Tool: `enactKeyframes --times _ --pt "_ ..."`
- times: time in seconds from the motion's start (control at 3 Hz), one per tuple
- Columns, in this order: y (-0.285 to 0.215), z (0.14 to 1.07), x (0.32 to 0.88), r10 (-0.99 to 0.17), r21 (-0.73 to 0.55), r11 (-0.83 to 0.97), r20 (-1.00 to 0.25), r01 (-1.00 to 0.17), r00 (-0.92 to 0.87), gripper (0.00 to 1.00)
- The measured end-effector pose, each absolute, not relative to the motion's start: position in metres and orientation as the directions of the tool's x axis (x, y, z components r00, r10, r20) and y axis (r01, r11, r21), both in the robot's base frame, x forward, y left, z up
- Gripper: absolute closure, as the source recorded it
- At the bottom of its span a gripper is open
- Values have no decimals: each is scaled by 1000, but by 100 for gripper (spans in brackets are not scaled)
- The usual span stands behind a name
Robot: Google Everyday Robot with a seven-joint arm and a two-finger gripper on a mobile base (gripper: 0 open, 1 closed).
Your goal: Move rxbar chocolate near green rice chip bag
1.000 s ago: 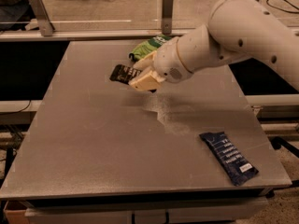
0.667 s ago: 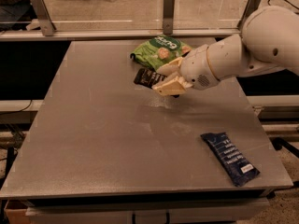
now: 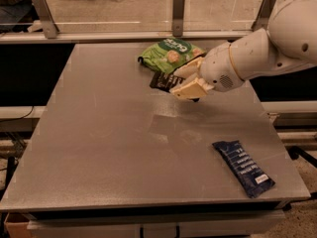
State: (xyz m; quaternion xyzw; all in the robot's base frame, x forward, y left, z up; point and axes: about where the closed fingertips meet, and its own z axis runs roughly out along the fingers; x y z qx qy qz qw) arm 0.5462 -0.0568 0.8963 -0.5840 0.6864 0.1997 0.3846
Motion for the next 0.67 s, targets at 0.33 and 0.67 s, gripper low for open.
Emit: enactKeyframes --times 0.33,0.67 --pt "-79 900 538 -670 -173 258 -741 -951 -47 100" --pt "-100 896 539 -669 -169 294 -739 -941 -77 100"
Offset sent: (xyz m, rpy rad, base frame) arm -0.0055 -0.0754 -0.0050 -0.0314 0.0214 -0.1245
